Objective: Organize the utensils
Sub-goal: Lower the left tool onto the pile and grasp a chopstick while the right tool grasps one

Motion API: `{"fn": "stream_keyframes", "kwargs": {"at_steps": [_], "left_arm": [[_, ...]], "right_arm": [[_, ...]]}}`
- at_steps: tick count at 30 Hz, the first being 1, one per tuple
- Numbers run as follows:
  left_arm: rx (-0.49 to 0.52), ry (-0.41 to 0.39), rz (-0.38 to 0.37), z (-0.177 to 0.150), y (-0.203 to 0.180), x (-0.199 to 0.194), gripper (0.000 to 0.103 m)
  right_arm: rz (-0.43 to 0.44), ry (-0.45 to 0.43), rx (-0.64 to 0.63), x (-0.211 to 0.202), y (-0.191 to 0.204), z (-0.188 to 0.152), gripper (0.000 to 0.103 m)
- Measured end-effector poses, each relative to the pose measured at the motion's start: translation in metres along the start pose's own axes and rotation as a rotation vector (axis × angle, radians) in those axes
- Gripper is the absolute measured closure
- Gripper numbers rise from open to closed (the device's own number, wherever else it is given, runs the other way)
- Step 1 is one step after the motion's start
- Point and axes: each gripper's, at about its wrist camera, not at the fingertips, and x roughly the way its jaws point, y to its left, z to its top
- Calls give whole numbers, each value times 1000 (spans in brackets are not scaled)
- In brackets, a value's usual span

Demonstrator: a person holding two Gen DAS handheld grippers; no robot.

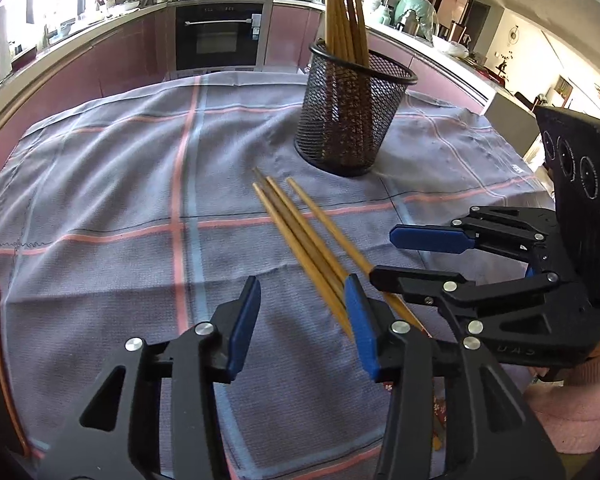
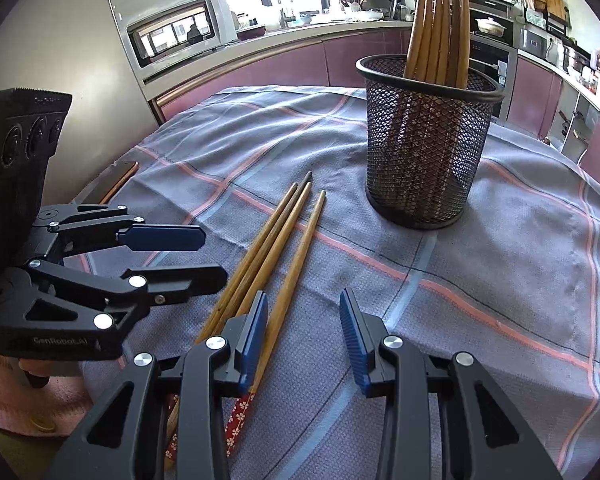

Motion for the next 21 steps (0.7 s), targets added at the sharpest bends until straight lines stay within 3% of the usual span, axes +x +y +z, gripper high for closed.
{"fn": "stream_keyframes", "kwargs": {"at_steps": [21], "left_arm": [[-22,35,25,3,13,11,72]], "right_arm": [[-9,5,-13,7,6,4,70]]}}
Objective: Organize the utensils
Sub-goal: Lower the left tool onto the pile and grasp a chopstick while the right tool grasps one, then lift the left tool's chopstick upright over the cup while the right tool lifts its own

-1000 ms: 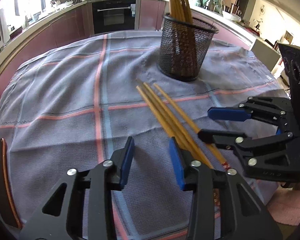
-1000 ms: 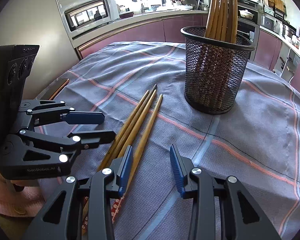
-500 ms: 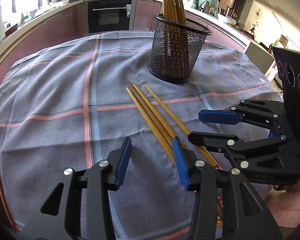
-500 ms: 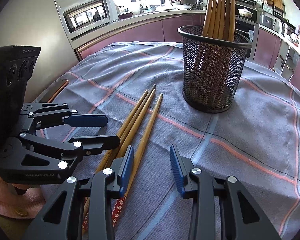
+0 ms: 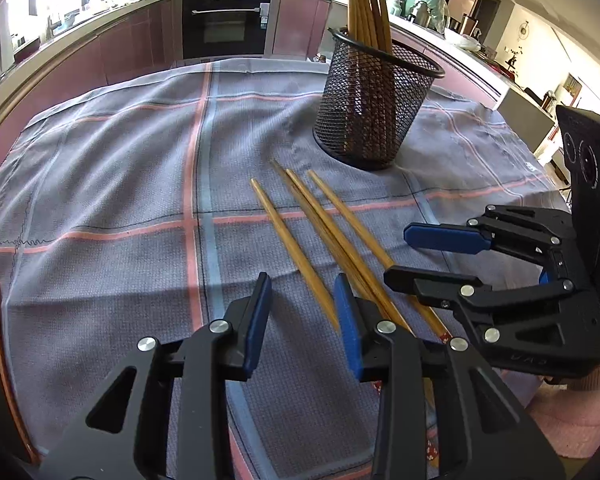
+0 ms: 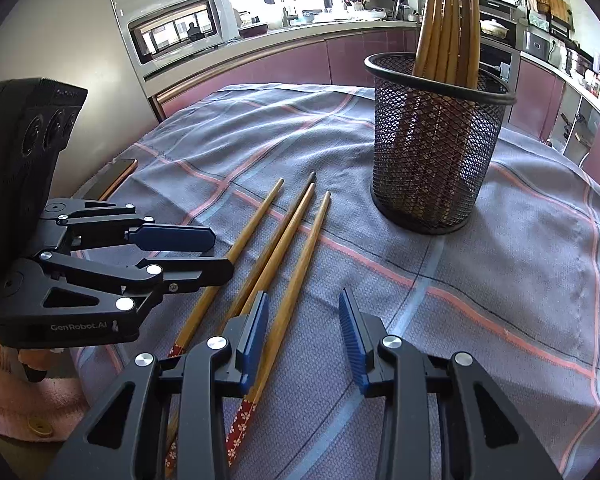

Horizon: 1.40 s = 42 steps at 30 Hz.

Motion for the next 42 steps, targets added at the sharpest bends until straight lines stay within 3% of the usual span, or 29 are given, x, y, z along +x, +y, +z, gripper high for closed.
{"fn": "stream_keyframes", "kwargs": {"at_steps": [3,7,9,18,23,30,42], "left_arm": [[-2,0,11,2,-1,2,72],[-4,-1,58,3,-2,3,87],[-9,-1,52,3,0,2,87],[1,1,59,2,1,2,87],[-15,-6,78,2,-1,2,89],[-45,-11,64,1,2,-1,95],[-52,-66,13,7,4,-28,95]], "right_arm": [[-28,2,-23,3,4,2,74],[-64,4,-43,4,6,4,87],[-59,9,-36,4,2,4,91],[-89,18,-51,6,1,6,91],[-50,10,-3,5,-6,5,97],[-19,-15,24,-4,-10,5,98],[62,-115,46,-40,-13,10,98]]}}
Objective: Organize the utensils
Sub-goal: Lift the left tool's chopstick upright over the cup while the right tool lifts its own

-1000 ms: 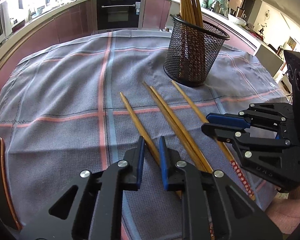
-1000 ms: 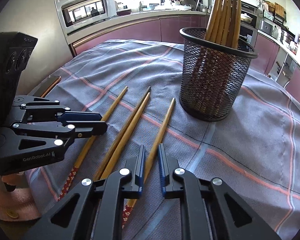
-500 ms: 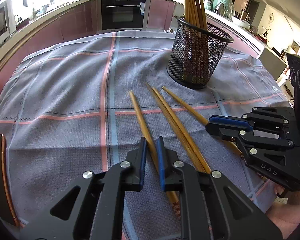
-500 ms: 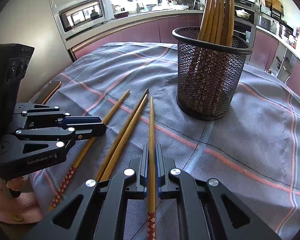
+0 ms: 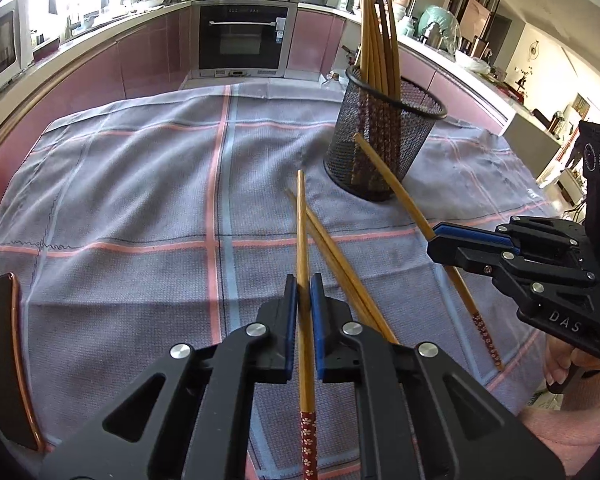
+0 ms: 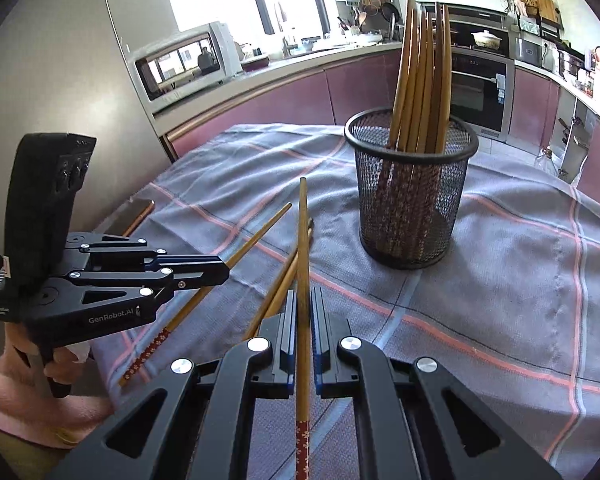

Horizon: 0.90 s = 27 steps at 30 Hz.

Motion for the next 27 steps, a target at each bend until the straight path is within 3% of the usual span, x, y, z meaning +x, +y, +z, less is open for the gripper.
{"fn": "stream_keyframes", "kwargs": {"at_steps": [14,27], "left_arm": [[3,-145,-125,24,0,-65,95],[14,-279,-163,52,-3,-111,95]], "right_arm": [[36,-162,41,-47,-11,21,98],[29,-269,49,-70,-21,38,98]]}}
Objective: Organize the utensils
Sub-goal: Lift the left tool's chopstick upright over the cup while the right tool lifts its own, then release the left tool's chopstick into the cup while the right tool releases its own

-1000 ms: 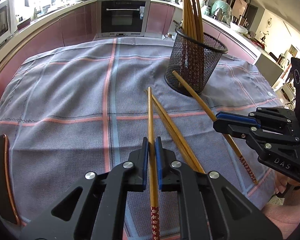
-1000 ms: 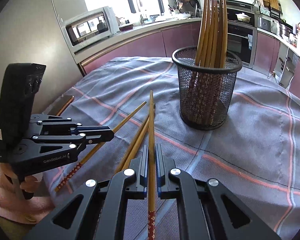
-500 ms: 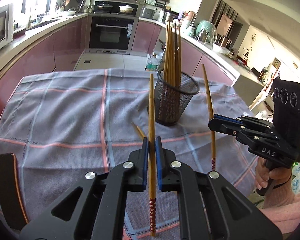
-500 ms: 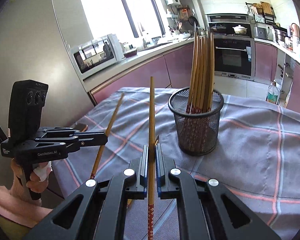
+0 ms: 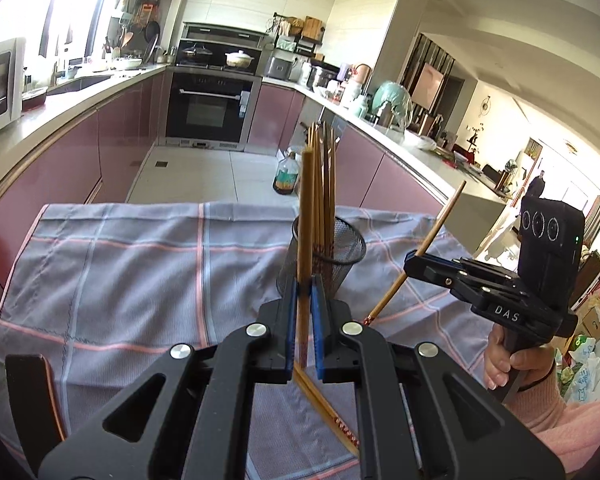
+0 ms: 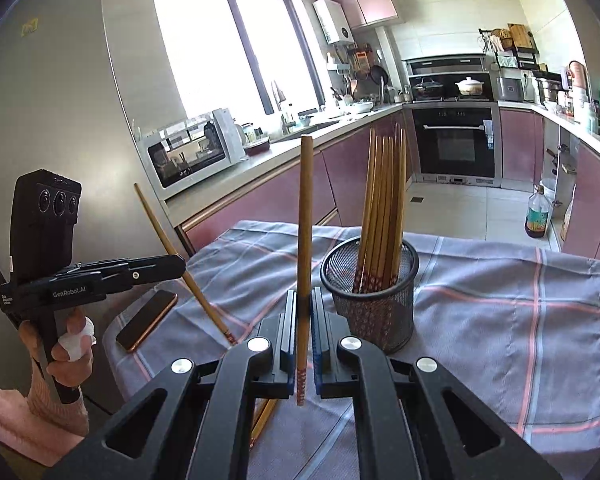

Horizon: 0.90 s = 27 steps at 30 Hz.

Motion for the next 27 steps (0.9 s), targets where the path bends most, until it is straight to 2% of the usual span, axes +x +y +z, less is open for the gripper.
{"fn": "stream_keyframes", "kwargs": {"at_steps": [19,27], "left_arm": [[67,-111,-32,70,-30,0,95],[115,-131,-17,97,-49,9,95]], "right_arm": [[-80,-155,-66,-31,-5,55,98],[-106,-202,-79,-34,-10,75,98]]}}
